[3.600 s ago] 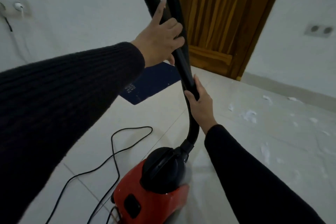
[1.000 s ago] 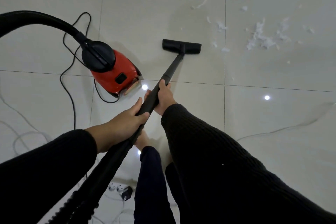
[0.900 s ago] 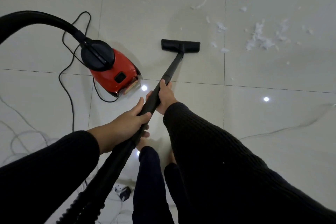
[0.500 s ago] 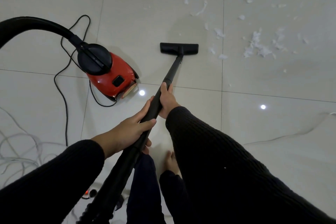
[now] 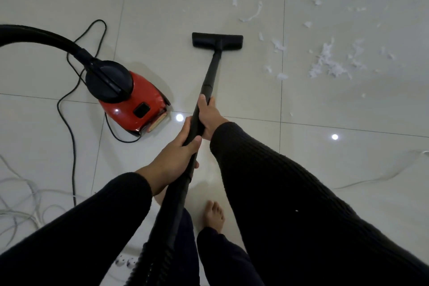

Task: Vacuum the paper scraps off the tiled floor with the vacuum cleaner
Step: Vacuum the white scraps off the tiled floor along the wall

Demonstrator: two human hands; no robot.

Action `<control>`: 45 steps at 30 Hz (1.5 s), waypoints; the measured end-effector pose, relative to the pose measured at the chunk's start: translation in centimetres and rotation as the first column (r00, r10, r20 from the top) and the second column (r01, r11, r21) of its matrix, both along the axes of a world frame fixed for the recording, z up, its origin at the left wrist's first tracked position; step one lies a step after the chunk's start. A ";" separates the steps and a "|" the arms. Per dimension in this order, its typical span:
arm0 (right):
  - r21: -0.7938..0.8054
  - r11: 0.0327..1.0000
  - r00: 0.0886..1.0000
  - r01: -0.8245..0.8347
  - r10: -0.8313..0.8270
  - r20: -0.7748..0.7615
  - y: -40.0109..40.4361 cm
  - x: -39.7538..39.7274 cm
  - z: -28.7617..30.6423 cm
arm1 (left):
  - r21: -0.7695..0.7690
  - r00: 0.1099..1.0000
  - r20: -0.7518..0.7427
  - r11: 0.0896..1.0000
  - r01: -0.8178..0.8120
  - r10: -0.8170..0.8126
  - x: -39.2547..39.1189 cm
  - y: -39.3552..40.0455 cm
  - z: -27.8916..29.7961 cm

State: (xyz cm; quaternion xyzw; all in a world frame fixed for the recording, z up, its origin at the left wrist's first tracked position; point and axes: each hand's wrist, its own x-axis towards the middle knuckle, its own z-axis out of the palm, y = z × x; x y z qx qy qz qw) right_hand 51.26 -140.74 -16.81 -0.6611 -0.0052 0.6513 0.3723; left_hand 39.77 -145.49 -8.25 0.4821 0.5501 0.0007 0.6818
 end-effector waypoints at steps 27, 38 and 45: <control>0.070 0.997 0.991 -0.011 0.021 -0.133 19.5 4.0 -2.1 | -0.082 0.996 0.092 0.997 0.012 -0.004 2.0 20.5 -2.8; 0.088 0.992 0.972 -0.088 0.105 -0.210 27.0 6.3 -2.3 | -0.112 0.986 0.123 0.989 -0.098 0.111 4.0 27.9 -2.7; 0.098 0.991 0.984 -0.094 0.108 -0.140 33.0 8.7 -1.9 | -0.094 0.982 0.083 0.982 -0.162 0.170 7.0 33.1 -1.5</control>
